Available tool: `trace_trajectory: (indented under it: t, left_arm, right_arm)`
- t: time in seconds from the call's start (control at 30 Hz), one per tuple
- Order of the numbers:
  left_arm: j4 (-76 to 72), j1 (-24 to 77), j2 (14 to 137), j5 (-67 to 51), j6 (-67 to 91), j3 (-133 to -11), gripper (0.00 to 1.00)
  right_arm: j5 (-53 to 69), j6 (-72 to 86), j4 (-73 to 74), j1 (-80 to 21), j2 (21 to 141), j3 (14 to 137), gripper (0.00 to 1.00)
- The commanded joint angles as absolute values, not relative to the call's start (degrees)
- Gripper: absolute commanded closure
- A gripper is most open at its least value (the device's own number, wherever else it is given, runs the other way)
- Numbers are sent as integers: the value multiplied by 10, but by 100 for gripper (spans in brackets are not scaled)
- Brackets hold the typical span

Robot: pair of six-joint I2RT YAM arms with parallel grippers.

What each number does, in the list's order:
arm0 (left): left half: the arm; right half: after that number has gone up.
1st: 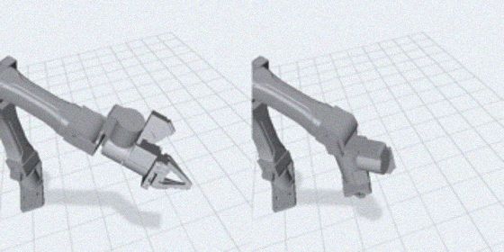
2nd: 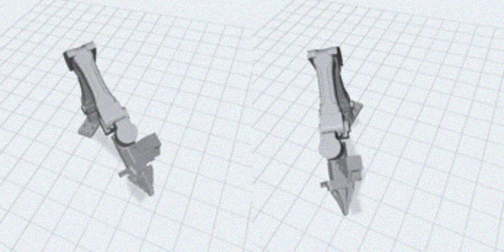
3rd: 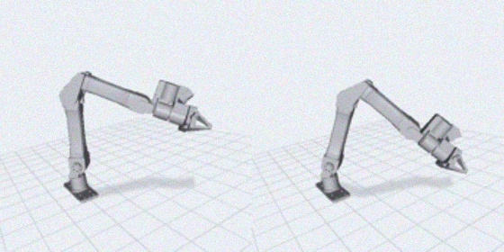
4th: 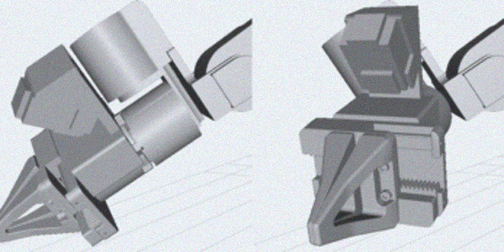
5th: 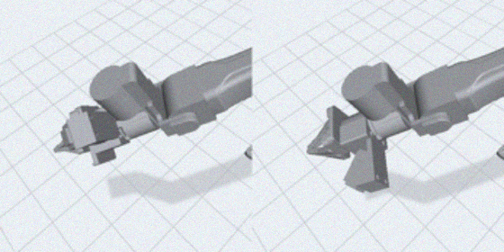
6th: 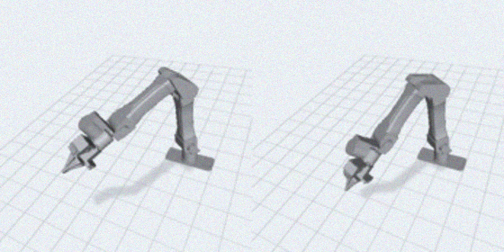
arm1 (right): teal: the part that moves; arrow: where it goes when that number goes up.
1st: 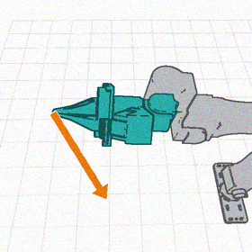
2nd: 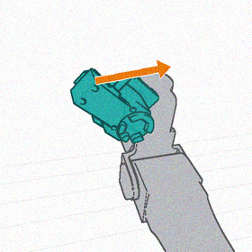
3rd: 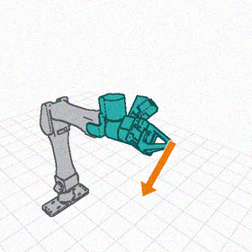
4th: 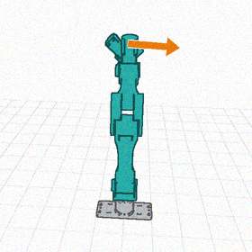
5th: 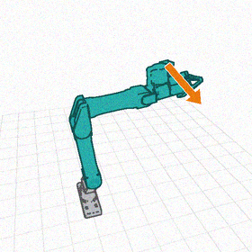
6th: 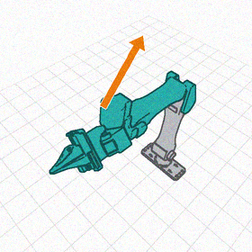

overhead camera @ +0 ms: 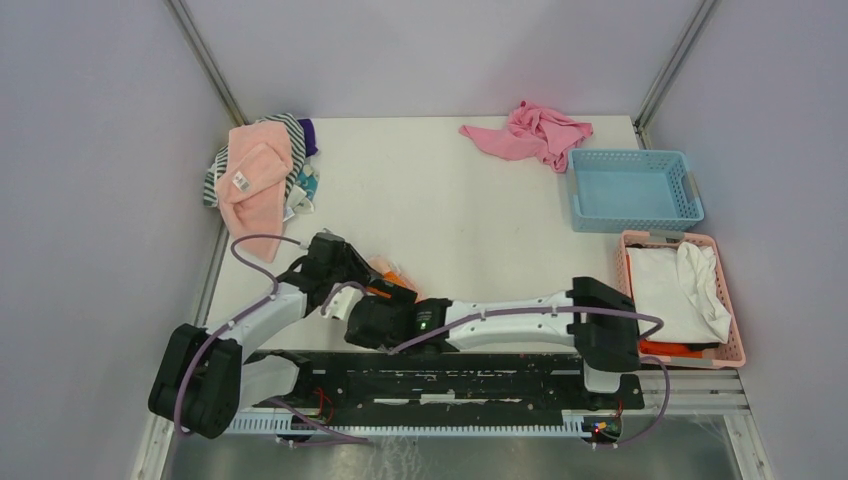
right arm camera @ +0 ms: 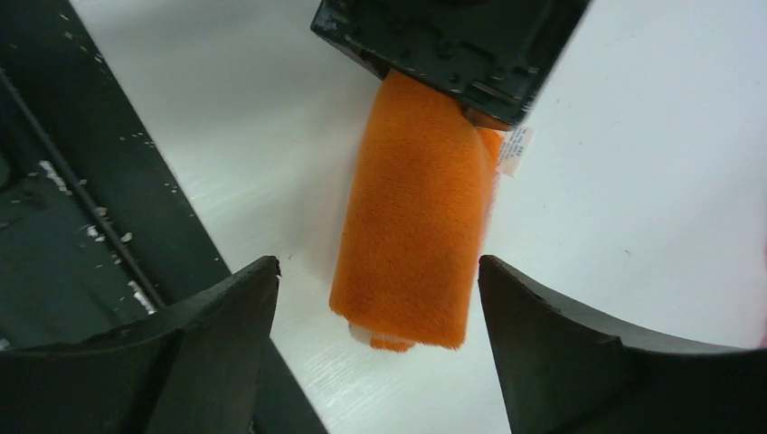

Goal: Roll the towels
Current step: Roll the towel at the center of the board.

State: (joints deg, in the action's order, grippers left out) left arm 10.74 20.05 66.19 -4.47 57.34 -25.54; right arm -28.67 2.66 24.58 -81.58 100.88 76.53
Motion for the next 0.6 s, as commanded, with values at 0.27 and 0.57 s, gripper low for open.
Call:
trace_trajectory:
  t: [0.27,0.57]
  left_arm:
    - [192,213,731,-6,513,-301,41]
    - [198,218,799,-20,471,-339,40]
  right_arm:
    - [-430,-40,203,-821,1167,793,13]
    - [-397,-5,235,-785,1162,765,15]
